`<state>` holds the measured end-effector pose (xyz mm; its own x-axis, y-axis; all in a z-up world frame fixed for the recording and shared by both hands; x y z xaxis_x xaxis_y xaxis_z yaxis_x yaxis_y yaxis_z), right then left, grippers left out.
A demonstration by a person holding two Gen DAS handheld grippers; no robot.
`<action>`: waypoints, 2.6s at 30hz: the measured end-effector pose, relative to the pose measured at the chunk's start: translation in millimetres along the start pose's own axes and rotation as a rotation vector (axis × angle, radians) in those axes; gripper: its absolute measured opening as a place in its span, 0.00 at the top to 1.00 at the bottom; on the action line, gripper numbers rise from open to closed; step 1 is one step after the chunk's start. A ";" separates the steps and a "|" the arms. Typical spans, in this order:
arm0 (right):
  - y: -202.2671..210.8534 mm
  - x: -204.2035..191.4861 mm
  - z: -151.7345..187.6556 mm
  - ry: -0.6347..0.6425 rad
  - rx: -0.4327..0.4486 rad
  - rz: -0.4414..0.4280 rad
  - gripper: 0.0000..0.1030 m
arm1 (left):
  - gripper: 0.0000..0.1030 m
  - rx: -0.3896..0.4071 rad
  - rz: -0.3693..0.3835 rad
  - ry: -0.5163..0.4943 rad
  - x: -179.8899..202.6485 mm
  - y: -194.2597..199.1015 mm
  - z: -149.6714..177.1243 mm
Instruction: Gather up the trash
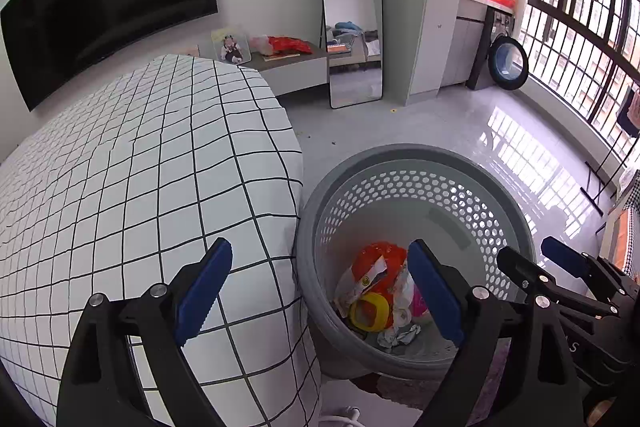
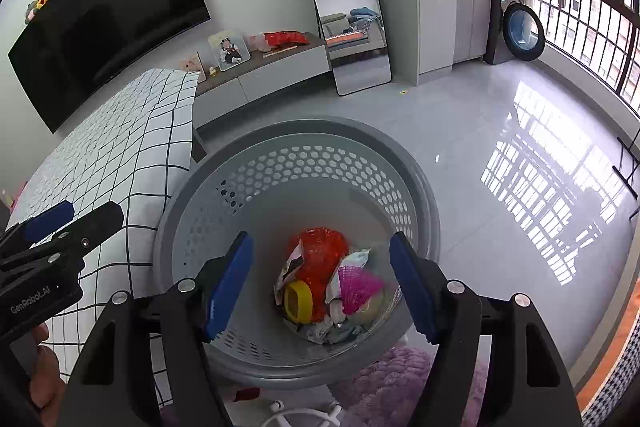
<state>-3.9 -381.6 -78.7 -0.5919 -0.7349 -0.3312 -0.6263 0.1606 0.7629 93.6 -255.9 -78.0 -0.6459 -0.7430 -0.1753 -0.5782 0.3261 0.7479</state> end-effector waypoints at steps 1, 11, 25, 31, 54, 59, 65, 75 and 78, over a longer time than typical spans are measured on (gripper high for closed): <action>0.1 -1.5 0.4 0.003 0.001 0.001 0.34 | 0.13 0.001 -0.002 0.002 -1.0 0.5 0.0; 2.0 -13.0 4.9 0.030 0.005 0.006 0.34 | 0.11 0.009 -0.023 0.016 -8.5 4.6 3.3; 3.8 -16.1 6.6 0.035 0.009 0.006 0.34 | 0.08 0.012 -0.038 0.021 -14.7 5.7 4.2; 5.5 -15.8 7.3 0.037 0.011 0.012 0.34 | 0.08 0.011 -0.040 0.017 -13.6 4.8 5.1; 7.5 -14.4 6.6 0.040 0.014 0.016 0.34 | 0.06 -0.011 -0.068 0.018 -19.5 1.1 7.6; 8.2 -13.5 6.3 0.040 0.015 0.016 0.34 | 0.06 -0.025 -0.083 0.028 -24.2 -1.4 8.8; 8.9 -14.8 6.4 0.045 0.015 0.015 0.34 | 0.06 -0.027 -0.081 0.036 -26.8 -0.7 10.1; 8.1 -16.7 6.4 0.046 0.014 0.015 0.34 | 0.06 -0.030 -0.099 0.027 -26.4 0.5 10.2; 8.3 -16.6 6.3 0.047 0.014 0.015 0.34 | 0.06 -0.024 -0.098 0.022 -25.5 1.0 9.3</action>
<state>-2.5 -363.9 -70.3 -0.5773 -0.7622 -0.2929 -0.6245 0.1811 0.7597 104.9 -231.2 -78.8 -0.5756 -0.7834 -0.2344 -0.6259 0.2376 0.7428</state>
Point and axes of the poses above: each gripper's, at about its wrist camera, not at the fingertips, and y roughly against the way its jaws point, x to its right, z to its underside, the point moved 9 cm from there along -y, roughly the way its jaws point, and after that the axes turned 14 degrees about -y, right-handed, at the moved point
